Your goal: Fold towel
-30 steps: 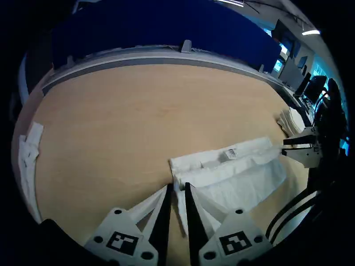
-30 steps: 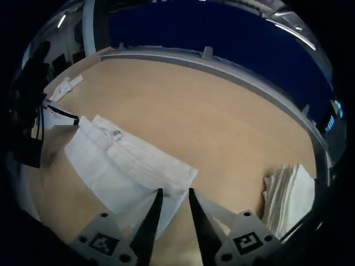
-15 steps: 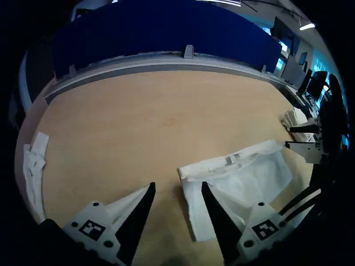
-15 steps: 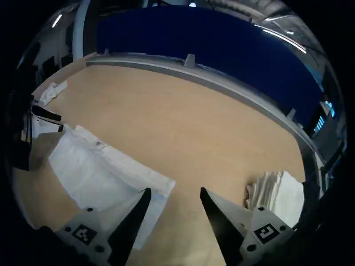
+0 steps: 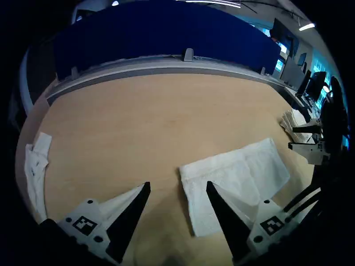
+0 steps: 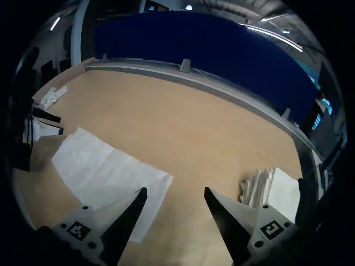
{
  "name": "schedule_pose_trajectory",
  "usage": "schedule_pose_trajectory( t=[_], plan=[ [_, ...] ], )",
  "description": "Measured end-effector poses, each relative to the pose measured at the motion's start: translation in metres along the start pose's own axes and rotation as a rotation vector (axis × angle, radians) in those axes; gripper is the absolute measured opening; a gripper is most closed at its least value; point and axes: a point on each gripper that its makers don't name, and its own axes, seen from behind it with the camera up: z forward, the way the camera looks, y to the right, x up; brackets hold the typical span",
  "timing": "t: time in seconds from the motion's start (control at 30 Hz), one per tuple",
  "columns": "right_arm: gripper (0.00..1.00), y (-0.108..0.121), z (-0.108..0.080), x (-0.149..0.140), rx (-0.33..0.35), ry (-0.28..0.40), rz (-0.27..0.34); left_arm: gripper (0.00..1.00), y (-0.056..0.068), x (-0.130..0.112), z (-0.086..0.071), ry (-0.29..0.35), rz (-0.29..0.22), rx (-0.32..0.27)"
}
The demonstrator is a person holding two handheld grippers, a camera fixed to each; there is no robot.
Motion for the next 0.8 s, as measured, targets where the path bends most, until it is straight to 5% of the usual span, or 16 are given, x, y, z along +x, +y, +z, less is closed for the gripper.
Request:
schedule_pose_trajectory(
  t=[0.57,0.8],
  plan=[
    [1.00,-0.018,-0.070,-0.033,0.003,0.009,0.028,0.95,0.001,-0.033,-0.058,0.013,-0.031,0.015],
    [1.00,-0.022,-0.083,-0.045,0.017,0.007,0.029,0.95,-0.005,-0.043,-0.073,0.018,-0.042,0.028]
  ],
)
